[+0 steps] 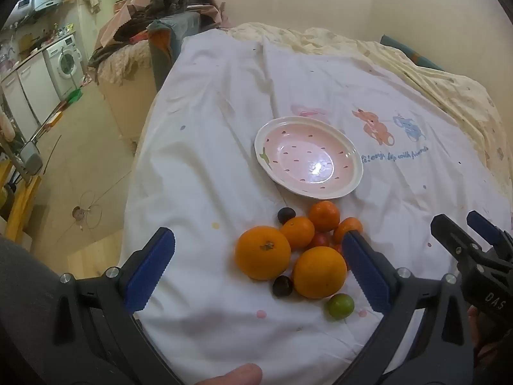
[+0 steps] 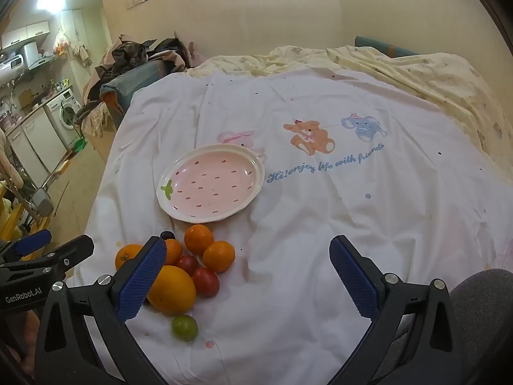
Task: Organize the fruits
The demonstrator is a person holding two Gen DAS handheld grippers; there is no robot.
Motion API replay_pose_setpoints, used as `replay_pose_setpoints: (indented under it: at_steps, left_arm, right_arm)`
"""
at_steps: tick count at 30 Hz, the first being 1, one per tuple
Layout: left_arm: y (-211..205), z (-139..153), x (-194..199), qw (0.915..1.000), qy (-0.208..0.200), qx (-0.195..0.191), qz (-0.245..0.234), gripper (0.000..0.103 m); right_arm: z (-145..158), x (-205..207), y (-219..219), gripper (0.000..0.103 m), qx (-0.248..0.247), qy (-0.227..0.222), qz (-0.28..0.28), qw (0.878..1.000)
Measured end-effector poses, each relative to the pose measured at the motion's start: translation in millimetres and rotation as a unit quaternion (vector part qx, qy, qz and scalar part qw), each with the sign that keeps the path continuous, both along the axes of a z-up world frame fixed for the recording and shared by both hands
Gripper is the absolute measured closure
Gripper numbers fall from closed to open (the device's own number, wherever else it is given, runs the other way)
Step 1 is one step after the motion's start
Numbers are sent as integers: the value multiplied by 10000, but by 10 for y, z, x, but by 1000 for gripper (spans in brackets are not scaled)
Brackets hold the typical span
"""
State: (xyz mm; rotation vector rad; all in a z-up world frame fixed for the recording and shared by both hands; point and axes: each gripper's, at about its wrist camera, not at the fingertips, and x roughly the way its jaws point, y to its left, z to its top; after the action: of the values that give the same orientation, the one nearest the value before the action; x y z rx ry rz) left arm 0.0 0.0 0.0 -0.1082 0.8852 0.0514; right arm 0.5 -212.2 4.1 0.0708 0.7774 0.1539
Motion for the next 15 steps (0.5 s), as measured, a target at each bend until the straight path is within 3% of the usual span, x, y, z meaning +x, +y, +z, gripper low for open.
replay_pose_setpoints:
  at_steps: [15]
  left_arm:
    - [1, 3, -4, 10000, -5, -7, -16, 0]
  right_arm:
    - [10, -3, -7, 0, -11, 8, 1, 10000]
